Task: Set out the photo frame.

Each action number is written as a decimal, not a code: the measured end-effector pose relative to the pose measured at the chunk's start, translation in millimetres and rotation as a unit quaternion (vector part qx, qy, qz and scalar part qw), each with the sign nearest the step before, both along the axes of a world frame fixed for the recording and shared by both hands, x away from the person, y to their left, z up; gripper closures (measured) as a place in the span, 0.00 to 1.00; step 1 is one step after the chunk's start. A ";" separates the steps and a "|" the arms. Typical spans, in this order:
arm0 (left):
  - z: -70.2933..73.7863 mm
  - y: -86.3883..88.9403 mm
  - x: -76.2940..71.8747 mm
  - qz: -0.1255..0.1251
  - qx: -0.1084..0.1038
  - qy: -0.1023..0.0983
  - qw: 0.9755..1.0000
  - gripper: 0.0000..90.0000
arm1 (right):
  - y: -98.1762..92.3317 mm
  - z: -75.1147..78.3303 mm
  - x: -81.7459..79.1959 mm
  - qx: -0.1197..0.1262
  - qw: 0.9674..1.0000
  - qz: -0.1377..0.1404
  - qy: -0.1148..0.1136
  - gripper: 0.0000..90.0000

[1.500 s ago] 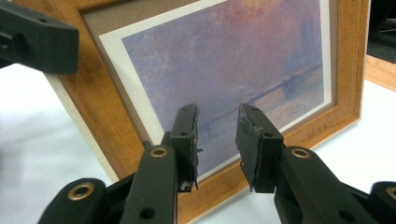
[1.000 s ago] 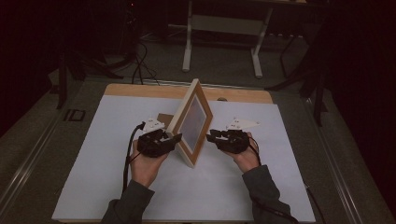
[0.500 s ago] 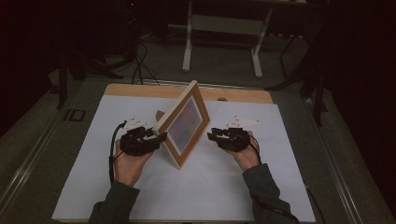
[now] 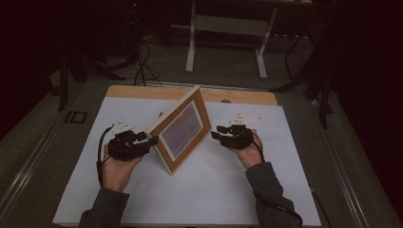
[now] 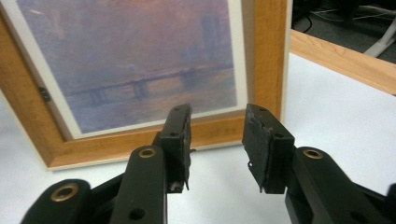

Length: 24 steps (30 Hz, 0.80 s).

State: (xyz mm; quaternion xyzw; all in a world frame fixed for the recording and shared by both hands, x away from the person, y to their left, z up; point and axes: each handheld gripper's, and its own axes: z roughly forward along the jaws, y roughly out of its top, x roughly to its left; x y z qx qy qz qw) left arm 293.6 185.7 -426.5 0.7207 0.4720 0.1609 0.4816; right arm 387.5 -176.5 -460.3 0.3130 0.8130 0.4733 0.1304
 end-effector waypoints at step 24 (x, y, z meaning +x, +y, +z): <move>-6.1 12.8 36.4 -0.106 -0.063 0.008 0.992 0.80 | 2.9 5.6 11.5 -0.007 1.000 -0.009 -0.005 0.67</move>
